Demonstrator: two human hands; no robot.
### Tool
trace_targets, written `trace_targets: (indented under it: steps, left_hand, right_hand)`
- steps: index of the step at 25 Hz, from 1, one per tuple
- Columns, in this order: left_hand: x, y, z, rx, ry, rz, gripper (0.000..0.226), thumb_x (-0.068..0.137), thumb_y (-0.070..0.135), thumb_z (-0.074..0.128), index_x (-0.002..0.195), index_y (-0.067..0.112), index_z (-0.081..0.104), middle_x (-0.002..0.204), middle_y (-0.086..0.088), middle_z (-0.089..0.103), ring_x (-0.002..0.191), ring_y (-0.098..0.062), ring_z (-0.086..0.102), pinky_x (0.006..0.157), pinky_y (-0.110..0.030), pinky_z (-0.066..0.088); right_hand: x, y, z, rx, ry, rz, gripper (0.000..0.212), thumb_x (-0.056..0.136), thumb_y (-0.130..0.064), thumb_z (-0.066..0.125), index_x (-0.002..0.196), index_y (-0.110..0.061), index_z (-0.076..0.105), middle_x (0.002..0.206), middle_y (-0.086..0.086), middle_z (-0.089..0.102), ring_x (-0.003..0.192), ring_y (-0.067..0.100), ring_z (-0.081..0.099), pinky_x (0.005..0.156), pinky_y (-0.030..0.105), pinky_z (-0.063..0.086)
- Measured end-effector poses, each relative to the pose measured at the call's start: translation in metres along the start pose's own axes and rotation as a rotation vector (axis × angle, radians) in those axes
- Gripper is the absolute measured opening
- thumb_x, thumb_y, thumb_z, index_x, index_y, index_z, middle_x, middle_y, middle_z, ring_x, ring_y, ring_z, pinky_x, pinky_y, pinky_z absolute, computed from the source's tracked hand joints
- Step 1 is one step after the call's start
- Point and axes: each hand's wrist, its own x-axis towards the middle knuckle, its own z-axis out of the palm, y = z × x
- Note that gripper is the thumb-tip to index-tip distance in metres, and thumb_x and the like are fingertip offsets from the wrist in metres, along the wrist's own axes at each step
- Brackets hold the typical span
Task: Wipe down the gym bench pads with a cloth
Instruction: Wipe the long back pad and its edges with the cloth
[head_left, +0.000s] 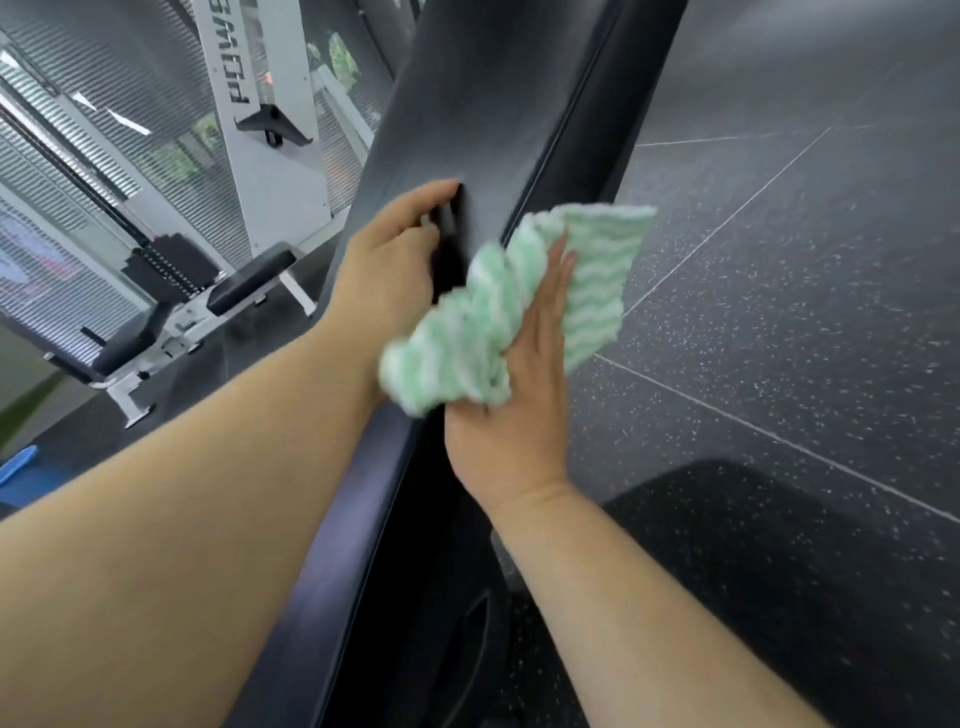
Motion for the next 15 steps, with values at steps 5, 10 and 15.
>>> trace_targets:
  steps: [5, 10, 15]
  left_hand:
    - [0.002, -0.019, 0.009, -0.07, 0.051, -0.015, 0.037, 0.092, 0.015, 0.045, 0.112, 0.039, 0.066, 0.125, 0.014, 0.062, 0.117, -0.004, 0.055, 0.106, -0.032, 0.039]
    - [0.048, 0.018, 0.009, 0.316, 0.043, 0.149, 0.043, 0.088, 0.017, 0.043, 0.126, 0.03, 0.058, 0.134, 0.01, 0.052, 0.129, -0.007, 0.043, 0.111, -0.031, 0.031]
    - [0.09, 0.041, 0.046, 0.16, -0.078, 0.213, 0.042, 0.094, 0.025, 0.04, 0.134, 0.039, 0.047, 0.147, 0.01, 0.042, 0.136, -0.005, 0.035, 0.116, -0.027, 0.022]
  right_hand:
    - [0.093, 0.012, -0.035, 0.013, 0.056, -0.073, 0.077, 0.091, -0.035, 0.042, 0.149, -0.001, 0.005, 0.158, 0.022, 0.004, 0.147, 0.031, -0.002, 0.121, 0.04, 0.002]
    - [0.127, -0.001, -0.038, 0.108, 0.175, 0.051, 0.074, 0.093, -0.031, 0.046, 0.151, -0.004, 0.009, 0.16, 0.014, -0.001, 0.148, 0.021, -0.006, 0.121, 0.035, 0.0]
    - [0.105, 0.003, -0.036, 0.089, 0.101, -0.051, 0.082, 0.087, -0.044, 0.044, 0.149, -0.018, -0.002, 0.159, 0.004, -0.004, 0.148, 0.019, -0.006, 0.121, 0.035, 0.001]
